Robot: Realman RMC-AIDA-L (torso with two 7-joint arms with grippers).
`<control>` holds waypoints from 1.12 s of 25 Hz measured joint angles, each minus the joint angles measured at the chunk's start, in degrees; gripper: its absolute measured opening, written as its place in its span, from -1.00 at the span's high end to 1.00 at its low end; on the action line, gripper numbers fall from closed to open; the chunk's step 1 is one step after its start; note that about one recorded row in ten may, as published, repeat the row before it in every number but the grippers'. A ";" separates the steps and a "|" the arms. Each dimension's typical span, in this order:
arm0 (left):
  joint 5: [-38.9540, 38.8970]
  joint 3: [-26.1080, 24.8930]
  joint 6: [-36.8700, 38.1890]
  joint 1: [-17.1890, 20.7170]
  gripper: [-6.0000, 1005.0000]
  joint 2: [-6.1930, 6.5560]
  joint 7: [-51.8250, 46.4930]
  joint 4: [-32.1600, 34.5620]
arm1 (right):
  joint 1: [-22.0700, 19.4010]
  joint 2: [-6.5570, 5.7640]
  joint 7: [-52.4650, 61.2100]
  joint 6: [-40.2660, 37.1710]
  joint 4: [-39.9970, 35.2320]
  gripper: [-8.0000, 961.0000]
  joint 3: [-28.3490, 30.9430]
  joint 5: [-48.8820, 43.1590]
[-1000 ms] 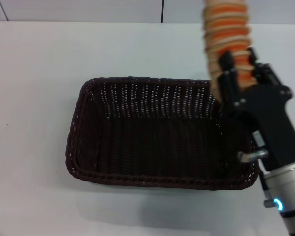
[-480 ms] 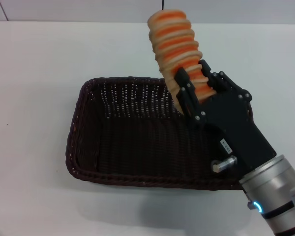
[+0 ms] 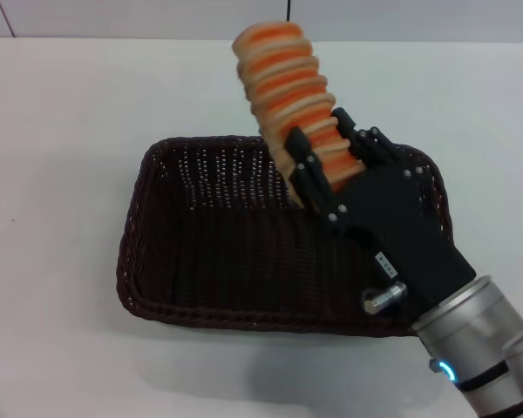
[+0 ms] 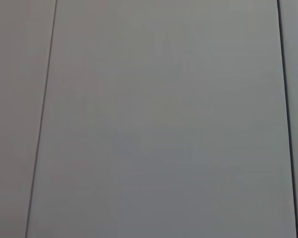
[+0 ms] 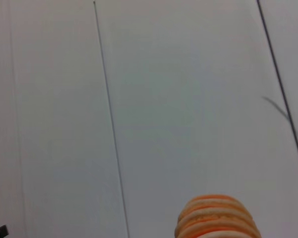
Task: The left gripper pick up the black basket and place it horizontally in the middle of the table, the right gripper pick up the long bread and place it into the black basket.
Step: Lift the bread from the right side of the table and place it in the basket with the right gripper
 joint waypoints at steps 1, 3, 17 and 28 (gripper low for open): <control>0.00 0.00 0.00 0.00 -0.63 0.00 0.00 0.00 | 0.11 -0.03 0.36 0.22 -0.02 0.07 0.06 -0.44; -0.17 0.00 0.00 0.02 -0.63 0.01 0.00 0.00 | 0.14 -0.04 0.37 0.31 -0.03 0.04 0.11 -0.81; -0.23 0.00 -0.44 0.34 -0.63 0.01 0.00 0.01 | -0.03 -0.12 0.46 0.98 -0.05 -0.15 0.12 -2.65; -0.24 0.00 -0.61 0.67 -0.63 -0.14 0.00 0.00 | 0.65 -0.49 4.96 3.16 -1.53 -0.30 1.08 -4.94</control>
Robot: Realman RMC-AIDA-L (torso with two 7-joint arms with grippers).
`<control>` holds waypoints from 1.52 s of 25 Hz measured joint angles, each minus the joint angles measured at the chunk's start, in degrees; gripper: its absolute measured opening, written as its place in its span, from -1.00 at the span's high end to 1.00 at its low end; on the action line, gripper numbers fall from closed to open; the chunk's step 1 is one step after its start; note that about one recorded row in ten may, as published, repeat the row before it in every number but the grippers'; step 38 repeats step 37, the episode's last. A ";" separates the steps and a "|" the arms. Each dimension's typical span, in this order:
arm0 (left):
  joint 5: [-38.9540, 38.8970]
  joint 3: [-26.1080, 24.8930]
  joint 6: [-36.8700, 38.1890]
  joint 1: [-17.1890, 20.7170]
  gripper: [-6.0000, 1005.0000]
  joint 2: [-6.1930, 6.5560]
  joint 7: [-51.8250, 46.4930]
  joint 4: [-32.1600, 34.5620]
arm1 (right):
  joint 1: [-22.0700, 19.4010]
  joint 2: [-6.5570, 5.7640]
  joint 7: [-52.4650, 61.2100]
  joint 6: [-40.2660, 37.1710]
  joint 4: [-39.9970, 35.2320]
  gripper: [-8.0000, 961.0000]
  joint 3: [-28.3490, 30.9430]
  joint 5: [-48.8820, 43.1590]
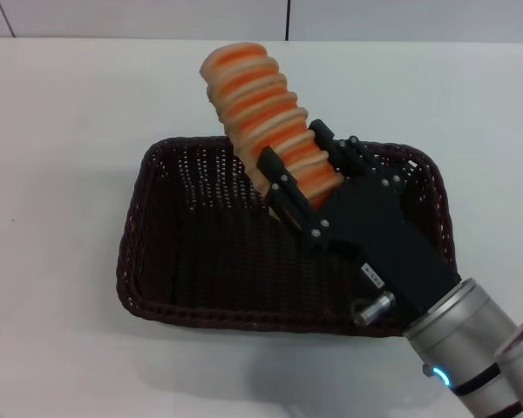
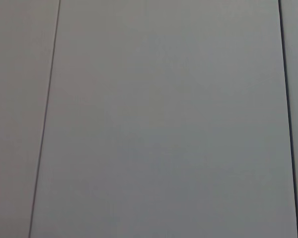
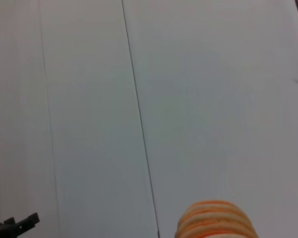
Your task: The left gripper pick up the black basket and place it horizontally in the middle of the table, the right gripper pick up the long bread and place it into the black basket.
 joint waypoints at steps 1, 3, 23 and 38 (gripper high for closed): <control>-0.01 0.00 0.00 0.02 -0.63 0.00 0.00 0.00 | -0.04 -0.12 0.39 0.06 -0.09 -0.32 0.19 -0.20; -0.03 0.00 -0.01 0.12 -0.63 -0.01 0.00 0.00 | -0.64 -0.22 0.61 -0.55 -0.14 -0.35 0.31 -1.44; -0.18 -0.09 -0.82 0.42 -0.63 -0.19 -0.66 0.26 | -15.26 4.67 0.19 -12.46 -8.28 -0.62 17.85 -1.70; -0.15 0.03 -1.14 0.45 -0.63 -0.27 -1.46 2.12 | -17.53 9.55 -0.46 -22.91 -17.58 -0.62 28.30 5.16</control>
